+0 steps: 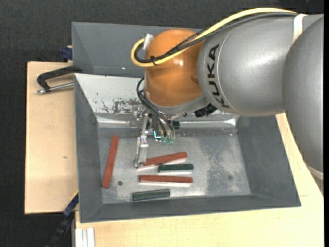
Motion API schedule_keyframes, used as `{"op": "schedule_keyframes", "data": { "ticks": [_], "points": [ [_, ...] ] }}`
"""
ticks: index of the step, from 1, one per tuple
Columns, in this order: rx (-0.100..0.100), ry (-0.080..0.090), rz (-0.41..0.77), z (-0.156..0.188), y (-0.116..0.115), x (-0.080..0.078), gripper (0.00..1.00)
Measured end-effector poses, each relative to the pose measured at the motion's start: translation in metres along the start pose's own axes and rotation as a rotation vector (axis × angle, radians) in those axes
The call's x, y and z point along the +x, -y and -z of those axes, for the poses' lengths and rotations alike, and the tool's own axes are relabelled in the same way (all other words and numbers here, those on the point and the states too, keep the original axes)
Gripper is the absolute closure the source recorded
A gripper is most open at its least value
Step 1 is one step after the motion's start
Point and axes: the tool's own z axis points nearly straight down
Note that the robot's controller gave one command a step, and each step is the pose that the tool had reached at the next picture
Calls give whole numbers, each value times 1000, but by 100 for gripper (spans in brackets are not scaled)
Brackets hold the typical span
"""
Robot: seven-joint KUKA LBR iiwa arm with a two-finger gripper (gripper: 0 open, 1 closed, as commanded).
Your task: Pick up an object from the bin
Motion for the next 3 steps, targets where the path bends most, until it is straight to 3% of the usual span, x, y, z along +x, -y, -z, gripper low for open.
{"op": "schedule_keyframes", "data": {
  "ticks": [1, 2, 3],
  "points": [
    [-2, 8, -2, 4, 1, -2, 0],
    [-3, 13, 69, -28, 13, -1, 0],
    [1, 7, 279, -61, 27, 4, 0]
  ]
}}
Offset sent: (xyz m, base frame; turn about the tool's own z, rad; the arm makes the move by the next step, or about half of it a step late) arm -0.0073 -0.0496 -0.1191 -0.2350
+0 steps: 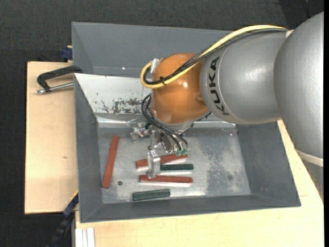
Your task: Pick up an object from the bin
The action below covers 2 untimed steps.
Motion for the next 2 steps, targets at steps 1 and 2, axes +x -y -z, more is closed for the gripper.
{"op": "schedule_keyframes", "data": {
  "ticks": [1, 2],
  "points": [
    [-1, 2, 147, -40, 84, 2, 100],
    [-1, 1, 147, -40, 84, 2, 0]
  ]
}}
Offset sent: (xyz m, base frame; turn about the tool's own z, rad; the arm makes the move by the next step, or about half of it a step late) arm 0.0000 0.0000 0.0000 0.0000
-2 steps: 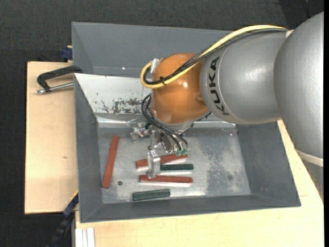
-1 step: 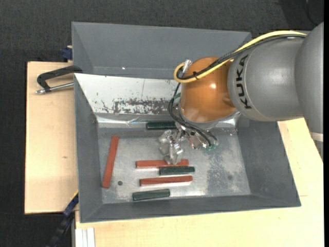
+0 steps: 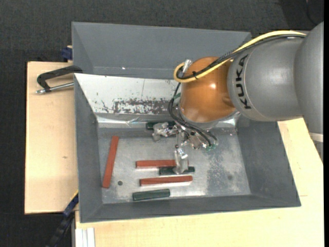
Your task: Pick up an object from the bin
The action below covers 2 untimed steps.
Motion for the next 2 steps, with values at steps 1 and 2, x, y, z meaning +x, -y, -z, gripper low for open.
{"op": "schedule_keyframes", "data": {
  "ticks": [1, 2],
  "points": [
    [0, 0, 0, 0, 0, 0, 0],
    [6, 15, 210, -13, -35, 50, 100]
  ]
}}
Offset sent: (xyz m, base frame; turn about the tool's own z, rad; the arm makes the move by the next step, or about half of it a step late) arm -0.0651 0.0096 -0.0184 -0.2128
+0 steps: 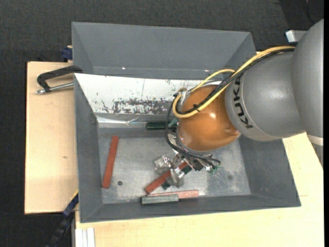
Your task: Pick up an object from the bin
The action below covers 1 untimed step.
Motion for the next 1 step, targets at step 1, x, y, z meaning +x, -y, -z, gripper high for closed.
{"op": "schedule_keyframes", "data": {
  "ticks": [1],
  "points": [
    [0, 0, 0, 0, 0, 0, 100]
  ]
}}
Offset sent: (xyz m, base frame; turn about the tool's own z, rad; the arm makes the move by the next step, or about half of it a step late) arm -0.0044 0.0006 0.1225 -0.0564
